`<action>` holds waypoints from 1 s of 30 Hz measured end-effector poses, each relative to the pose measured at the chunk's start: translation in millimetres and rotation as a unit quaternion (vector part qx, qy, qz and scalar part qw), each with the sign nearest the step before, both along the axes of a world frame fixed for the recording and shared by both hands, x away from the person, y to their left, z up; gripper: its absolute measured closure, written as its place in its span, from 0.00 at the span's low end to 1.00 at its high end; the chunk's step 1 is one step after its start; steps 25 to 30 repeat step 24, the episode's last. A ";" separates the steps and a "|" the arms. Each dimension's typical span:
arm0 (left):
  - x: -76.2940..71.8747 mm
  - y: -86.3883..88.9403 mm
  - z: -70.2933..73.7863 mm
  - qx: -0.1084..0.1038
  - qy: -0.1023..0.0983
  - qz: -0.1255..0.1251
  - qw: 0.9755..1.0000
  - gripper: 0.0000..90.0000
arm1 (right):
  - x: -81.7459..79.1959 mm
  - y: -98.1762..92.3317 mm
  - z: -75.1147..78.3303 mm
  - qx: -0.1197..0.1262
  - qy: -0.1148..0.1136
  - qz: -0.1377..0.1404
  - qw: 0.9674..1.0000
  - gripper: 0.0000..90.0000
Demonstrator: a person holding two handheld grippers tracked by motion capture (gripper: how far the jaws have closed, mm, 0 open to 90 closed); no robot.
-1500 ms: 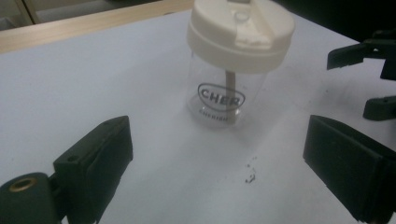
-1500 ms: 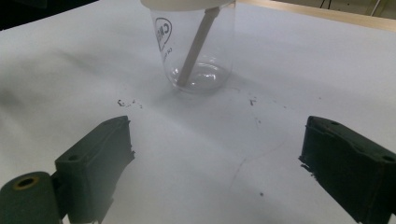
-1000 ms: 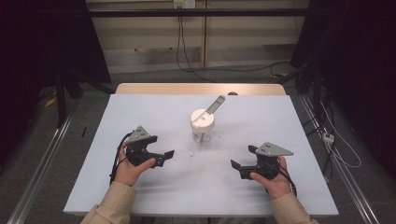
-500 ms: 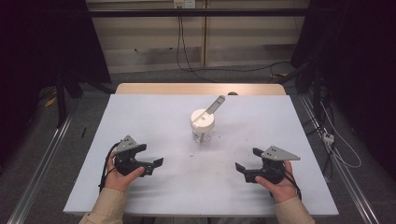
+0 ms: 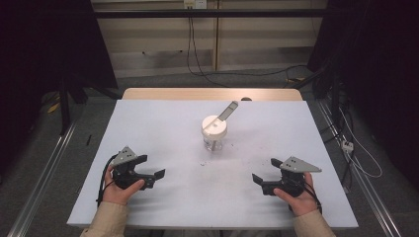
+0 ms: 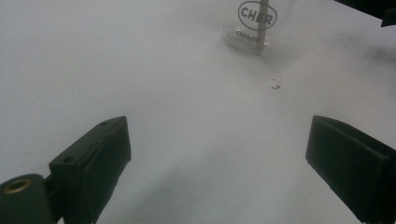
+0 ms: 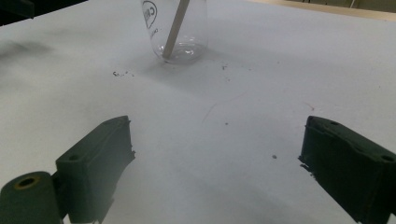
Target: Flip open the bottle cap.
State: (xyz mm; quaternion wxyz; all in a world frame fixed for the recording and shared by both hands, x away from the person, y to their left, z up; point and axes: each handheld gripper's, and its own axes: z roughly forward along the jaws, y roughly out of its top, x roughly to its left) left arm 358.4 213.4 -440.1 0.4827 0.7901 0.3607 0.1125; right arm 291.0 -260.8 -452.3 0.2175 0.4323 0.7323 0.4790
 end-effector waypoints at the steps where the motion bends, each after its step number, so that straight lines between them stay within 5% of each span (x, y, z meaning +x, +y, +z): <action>1: -0.2 0.7 -1.0 -0.001 -0.001 0.000 1.000 0.07 | -0.5 -0.7 -0.5 -0.002 0.000 0.000 1.000 0.09; 30: -1.8 14.0 -2.4 0.000 -0.010 0.018 1.000 0.07 | -2.6 -7.9 -1.0 -0.003 -0.006 -0.008 1.000 0.09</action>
